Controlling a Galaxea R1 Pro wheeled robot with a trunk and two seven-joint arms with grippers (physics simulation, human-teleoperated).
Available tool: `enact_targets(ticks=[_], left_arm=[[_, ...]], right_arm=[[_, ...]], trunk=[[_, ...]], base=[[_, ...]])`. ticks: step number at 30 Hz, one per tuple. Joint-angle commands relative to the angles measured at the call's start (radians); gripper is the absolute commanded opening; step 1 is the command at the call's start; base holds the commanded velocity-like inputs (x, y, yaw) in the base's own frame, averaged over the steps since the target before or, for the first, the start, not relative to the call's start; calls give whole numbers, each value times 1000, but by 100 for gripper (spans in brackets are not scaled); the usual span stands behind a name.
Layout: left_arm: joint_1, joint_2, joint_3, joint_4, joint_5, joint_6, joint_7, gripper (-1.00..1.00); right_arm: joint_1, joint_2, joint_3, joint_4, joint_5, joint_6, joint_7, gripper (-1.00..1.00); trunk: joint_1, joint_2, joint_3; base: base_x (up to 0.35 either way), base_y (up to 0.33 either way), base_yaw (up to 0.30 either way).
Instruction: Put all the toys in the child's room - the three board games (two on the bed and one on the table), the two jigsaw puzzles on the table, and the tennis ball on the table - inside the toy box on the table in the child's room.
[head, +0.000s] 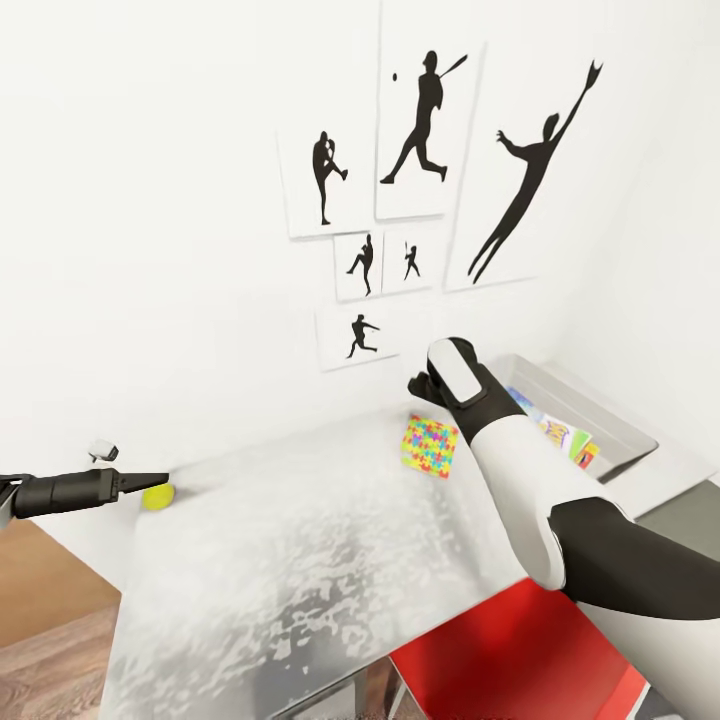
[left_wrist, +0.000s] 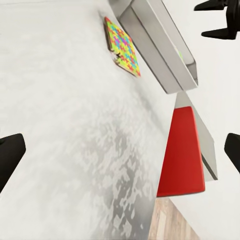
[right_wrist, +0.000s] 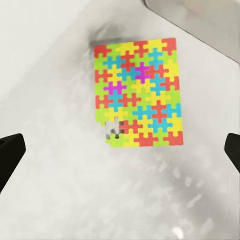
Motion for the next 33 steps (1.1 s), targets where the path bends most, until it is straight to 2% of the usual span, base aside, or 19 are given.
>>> enact_targets(ticks=[1,8,16,33], left_arm=[[-1,1,-5,0,4,11,-3,100],[-1,1,-5,0,4,10,-3,100],[-1,2,-5,0,4,9,-3,100],[-1,0,-5,0,4,8,-3,100]], right_arm=[[-1,0,2,0,-5,3,-4,100],[-1,0,4,14,-3,-10,33,100],[-1,-3,4,16,-3,-37,38,100],[-1,-16,5,16,-3,-41,39,100]], trunk=[[1,-2,-4],[1,-2,-15],[1,-2,-28],[1,-2,-55]], base=[[0,0,0],[0,0,0],[0,0,0],[0,0,0]])
